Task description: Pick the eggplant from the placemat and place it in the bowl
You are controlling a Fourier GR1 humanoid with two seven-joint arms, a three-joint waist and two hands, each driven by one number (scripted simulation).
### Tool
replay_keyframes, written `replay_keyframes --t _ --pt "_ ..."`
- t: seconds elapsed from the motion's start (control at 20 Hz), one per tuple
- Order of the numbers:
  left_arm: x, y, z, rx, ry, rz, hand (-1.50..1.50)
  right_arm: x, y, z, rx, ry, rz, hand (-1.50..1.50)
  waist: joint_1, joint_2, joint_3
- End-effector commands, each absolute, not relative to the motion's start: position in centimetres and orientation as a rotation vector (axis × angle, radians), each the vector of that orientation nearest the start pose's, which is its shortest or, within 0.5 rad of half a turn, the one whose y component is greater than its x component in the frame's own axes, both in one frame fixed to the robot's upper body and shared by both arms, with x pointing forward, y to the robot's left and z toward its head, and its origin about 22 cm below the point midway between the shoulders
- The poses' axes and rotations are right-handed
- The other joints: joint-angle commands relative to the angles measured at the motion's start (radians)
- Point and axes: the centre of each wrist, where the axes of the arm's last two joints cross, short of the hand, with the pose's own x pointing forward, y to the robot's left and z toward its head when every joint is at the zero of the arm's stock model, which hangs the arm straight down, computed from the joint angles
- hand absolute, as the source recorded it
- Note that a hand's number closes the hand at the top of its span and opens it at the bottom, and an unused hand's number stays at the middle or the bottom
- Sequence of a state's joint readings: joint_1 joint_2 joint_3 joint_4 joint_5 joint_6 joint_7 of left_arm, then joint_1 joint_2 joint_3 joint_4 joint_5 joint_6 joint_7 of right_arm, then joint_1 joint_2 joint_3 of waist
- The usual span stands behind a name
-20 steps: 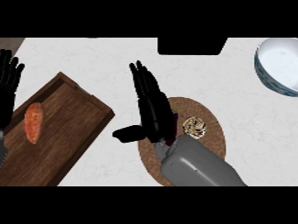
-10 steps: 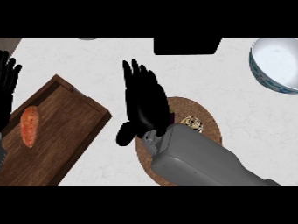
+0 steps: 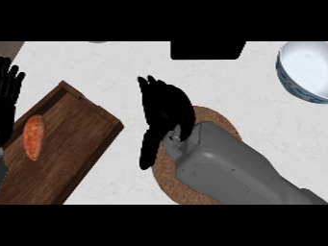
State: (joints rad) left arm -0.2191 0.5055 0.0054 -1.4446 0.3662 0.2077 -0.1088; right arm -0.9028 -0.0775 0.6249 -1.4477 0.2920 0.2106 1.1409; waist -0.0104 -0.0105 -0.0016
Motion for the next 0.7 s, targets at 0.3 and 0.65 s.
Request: replay_keyframes --t 0.3,0.65 --pt "30.1 33.7 9.8 0.249 -1.775 0.049 0.00 29.0 -2.7 16.1 -0.605 -0.868 1.254 -1.50 -0.002 0.006 0.001" --pt "29.5 33.0 8.6 0.240 -1.783 0.027 0.00 30.1 -4.3 12.4 -0.592 -0.823 1.208 -1.50 0.009 0.009 0.001"
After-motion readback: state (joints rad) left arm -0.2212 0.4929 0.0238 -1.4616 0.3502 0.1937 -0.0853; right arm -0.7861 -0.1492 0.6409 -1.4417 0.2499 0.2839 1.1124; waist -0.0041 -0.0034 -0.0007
